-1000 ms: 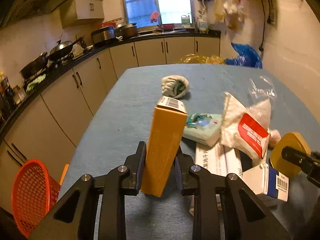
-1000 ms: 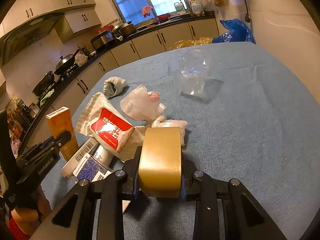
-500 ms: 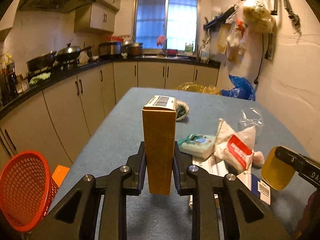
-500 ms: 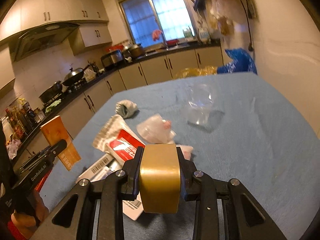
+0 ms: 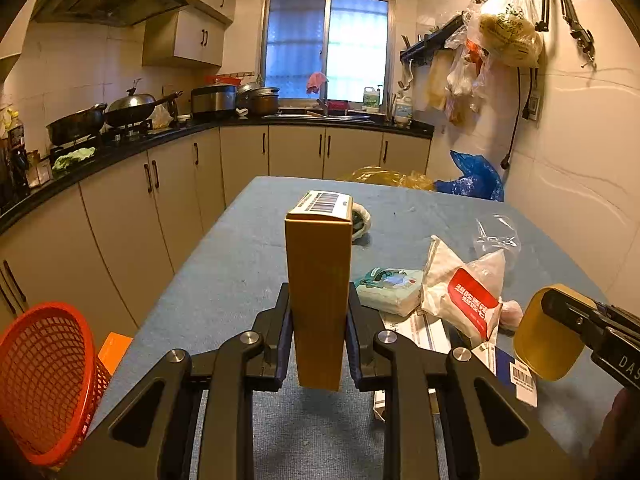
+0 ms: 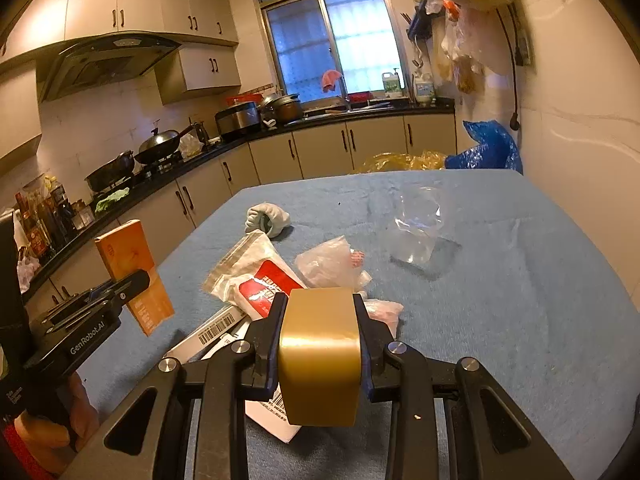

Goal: Collect trash
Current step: 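Lift the orange box and tape roll and carry both toward the red basket, then open both grippers over the basket to drop the box and tape roll, then move both tools back over the table toward the white boxes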

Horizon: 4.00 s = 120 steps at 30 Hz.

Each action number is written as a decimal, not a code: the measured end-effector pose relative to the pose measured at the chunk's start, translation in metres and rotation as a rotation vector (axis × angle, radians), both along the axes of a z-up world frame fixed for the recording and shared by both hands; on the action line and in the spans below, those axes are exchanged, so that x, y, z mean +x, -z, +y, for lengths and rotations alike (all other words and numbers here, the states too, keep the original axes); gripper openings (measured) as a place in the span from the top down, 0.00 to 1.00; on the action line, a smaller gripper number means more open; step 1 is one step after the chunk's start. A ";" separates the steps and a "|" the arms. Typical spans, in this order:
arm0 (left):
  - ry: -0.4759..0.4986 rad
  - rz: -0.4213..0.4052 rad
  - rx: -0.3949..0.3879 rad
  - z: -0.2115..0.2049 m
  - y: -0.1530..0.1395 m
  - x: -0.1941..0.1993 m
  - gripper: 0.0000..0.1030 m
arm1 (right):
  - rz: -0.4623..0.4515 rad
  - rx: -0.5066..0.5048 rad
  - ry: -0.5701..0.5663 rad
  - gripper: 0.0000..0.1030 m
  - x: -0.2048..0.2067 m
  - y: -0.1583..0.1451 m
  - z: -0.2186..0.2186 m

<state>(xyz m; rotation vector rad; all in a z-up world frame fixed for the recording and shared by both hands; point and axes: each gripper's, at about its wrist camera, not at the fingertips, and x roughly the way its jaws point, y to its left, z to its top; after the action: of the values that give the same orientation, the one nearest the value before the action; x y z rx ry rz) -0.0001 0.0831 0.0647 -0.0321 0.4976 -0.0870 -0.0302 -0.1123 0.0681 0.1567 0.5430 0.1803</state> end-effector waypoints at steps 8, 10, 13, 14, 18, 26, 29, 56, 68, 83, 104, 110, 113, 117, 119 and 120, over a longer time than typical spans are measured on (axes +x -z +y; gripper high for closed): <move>0.001 -0.015 0.014 -0.003 0.000 -0.002 0.79 | -0.037 -0.039 0.021 0.69 -0.004 -0.005 0.005; 0.001 -0.014 0.014 -0.003 0.000 -0.002 0.79 | -0.050 -0.049 0.027 0.69 -0.006 -0.008 0.007; 0.000 -0.016 0.014 -0.003 0.000 -0.002 0.79 | -0.060 -0.060 0.026 0.69 -0.007 -0.012 0.010; -0.001 -0.016 0.014 -0.002 0.000 -0.002 0.79 | -0.062 -0.059 0.025 0.69 -0.007 -0.014 0.011; -0.009 -0.023 0.013 0.001 -0.002 -0.005 0.79 | -0.057 -0.065 0.029 0.69 -0.007 -0.020 0.013; -0.004 -0.016 -0.009 0.010 -0.009 -0.025 0.79 | -0.042 -0.074 -0.004 0.69 -0.015 -0.031 0.025; -0.001 -0.011 -0.017 0.014 -0.013 -0.034 0.79 | -0.026 -0.060 -0.024 0.69 -0.017 -0.034 0.028; -0.113 -0.024 -0.071 0.088 -0.034 -0.108 0.79 | 0.089 -0.046 -0.245 0.69 -0.027 -0.044 0.116; -0.293 0.026 -0.082 0.174 -0.030 -0.123 0.79 | 0.199 0.024 -0.479 0.69 0.002 -0.041 0.209; -0.407 0.131 -0.135 0.247 -0.003 -0.111 0.79 | 0.329 0.059 -0.644 0.69 0.040 -0.024 0.322; -0.431 0.226 -0.167 0.275 0.029 -0.088 0.76 | 0.456 0.049 -0.661 0.66 0.069 0.019 0.369; -0.456 0.202 -0.162 0.276 0.023 -0.092 0.56 | 0.418 0.064 -0.661 0.59 0.064 0.006 0.358; -0.453 0.187 -0.163 0.271 0.017 -0.096 0.51 | 0.383 0.067 -0.642 0.49 0.058 -0.004 0.341; -0.421 0.159 -0.138 0.252 0.006 -0.099 0.43 | 0.337 0.043 -0.603 0.48 0.048 -0.015 0.309; -0.396 0.149 -0.129 0.240 0.000 -0.099 0.38 | 0.337 0.060 -0.596 0.48 0.044 -0.017 0.289; -0.379 0.148 -0.124 0.232 -0.003 -0.097 0.38 | 0.335 0.068 -0.590 0.48 0.040 -0.018 0.274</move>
<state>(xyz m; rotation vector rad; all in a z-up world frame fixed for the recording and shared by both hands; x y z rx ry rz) -0.0972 0.3154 0.0674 -0.2541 0.6254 0.2577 0.0095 0.1613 0.0862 0.0893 0.9097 0.7572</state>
